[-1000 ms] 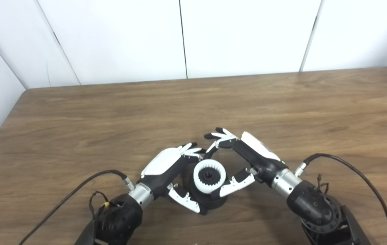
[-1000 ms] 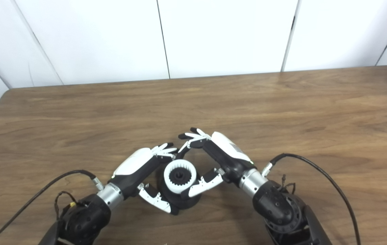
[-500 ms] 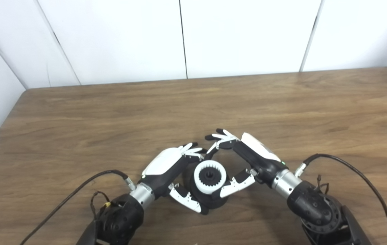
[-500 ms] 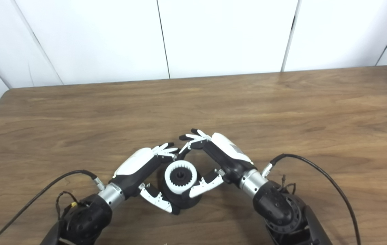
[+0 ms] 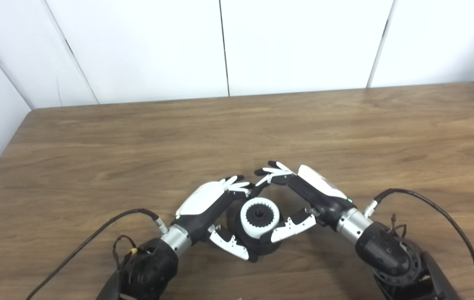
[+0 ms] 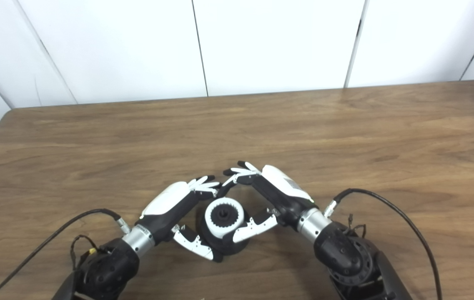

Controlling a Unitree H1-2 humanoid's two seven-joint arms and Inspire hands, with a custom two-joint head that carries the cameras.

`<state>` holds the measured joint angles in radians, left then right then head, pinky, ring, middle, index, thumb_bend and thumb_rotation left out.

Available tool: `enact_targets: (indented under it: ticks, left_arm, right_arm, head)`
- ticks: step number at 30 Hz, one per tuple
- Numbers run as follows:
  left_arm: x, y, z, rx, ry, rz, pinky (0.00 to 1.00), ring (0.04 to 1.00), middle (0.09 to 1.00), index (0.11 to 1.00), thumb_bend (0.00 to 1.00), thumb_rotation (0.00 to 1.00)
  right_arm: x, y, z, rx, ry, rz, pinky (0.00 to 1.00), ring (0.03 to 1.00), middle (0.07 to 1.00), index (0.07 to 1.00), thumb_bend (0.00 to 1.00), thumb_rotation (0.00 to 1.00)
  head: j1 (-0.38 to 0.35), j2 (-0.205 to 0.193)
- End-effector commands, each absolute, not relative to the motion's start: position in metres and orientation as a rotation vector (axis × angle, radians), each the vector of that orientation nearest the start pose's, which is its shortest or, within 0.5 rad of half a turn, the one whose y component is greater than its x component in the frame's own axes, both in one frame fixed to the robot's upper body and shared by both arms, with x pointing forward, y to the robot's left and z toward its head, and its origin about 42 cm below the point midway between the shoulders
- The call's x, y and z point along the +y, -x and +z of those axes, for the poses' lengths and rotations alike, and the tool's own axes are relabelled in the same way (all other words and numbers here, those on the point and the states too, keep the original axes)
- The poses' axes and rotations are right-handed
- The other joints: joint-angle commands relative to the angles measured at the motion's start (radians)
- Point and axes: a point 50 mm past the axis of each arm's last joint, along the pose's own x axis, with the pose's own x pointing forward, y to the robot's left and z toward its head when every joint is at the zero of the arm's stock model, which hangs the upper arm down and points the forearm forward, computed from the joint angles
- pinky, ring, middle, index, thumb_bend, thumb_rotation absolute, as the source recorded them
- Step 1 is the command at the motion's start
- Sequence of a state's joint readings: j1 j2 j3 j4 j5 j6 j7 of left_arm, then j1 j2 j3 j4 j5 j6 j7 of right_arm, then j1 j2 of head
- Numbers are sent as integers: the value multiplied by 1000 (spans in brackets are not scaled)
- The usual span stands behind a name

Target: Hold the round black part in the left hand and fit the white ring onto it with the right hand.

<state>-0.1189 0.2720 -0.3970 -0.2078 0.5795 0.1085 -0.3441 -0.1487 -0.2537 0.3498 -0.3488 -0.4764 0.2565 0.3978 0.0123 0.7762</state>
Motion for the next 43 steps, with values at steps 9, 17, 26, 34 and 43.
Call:
enact_targets:
  ticks: [9, 17, 26, 34, 43]
  left_arm:
    - [172, -294, 153, -102, -908, -625, 1000, 1000, 916, 758, 1000, 292]
    - [181, -295, 158, -81, -889, -628, 1000, 1000, 930, 859, 1000, 306]
    - [188, -297, 161, -64, -899, -628, 1000, 1000, 938, 893, 1000, 283]
    - [202, -297, 162, -52, -900, -614, 1000, 1000, 951, 935, 1000, 312]
    - [236, -295, 166, -11, -905, -576, 1000, 1000, 967, 949, 1000, 324]
  right_arm:
    - [-168, -301, 203, -202, 743, 579, 864, 994, 898, 654, 972, 317]
    - [-171, -306, 205, -196, 743, 560, 892, 1000, 899, 652, 970, 303]
    - [-171, -310, 206, -192, 749, 550, 881, 1000, 900, 648, 988, 315]
    - [-172, -311, 207, -197, 737, 526, 892, 1000, 899, 657, 990, 328]
    - [-190, -314, 212, -194, 748, 473, 890, 993, 903, 699, 994, 352]
  head:
    - [10, -3]
    - [16, -7]
    - [18, -13]
    - [9, -15]
    - [-1, -19]
